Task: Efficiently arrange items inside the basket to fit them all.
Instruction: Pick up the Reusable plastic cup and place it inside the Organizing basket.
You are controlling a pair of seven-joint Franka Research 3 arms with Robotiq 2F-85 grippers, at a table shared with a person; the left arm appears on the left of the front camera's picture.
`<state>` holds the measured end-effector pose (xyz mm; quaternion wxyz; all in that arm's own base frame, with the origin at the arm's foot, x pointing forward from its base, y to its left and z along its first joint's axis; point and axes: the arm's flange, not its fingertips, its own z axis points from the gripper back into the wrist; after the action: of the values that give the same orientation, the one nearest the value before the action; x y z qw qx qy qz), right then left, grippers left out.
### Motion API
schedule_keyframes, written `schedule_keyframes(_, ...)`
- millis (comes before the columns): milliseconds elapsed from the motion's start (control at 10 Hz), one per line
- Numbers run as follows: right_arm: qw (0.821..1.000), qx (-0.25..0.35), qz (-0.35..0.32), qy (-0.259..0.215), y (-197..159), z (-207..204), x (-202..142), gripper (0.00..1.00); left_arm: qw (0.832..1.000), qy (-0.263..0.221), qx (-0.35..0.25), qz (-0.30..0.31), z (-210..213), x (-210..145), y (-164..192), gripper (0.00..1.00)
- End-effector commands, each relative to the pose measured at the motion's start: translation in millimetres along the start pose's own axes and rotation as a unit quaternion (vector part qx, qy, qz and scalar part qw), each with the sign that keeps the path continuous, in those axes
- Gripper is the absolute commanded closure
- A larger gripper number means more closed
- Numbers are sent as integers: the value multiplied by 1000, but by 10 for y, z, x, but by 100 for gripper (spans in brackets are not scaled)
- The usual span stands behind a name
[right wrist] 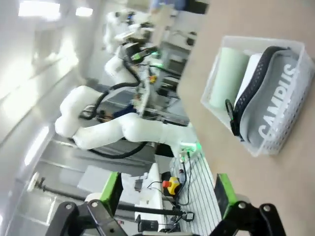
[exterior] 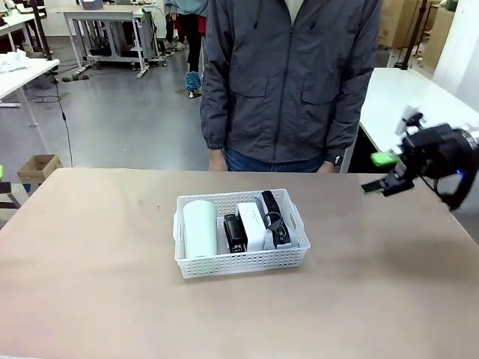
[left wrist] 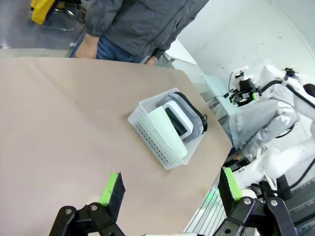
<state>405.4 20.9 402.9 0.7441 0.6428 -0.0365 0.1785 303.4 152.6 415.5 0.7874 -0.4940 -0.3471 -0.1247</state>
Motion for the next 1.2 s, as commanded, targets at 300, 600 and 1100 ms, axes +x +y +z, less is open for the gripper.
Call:
schedule_keyframes(300,998,43,-25,-23,-598,107,-183,0,1000,-9,-6,1,3,27,-30,0)
schedule_keyframes(600,998,43,-25,-23,-598,107,-183,0,1000,-9,-6,1,3,27,-30,0)
schedule_keyframes(1100,998,43,-25,-23,-598,107,-183,0,1000,-9,-6,1,3,27,-30,0)
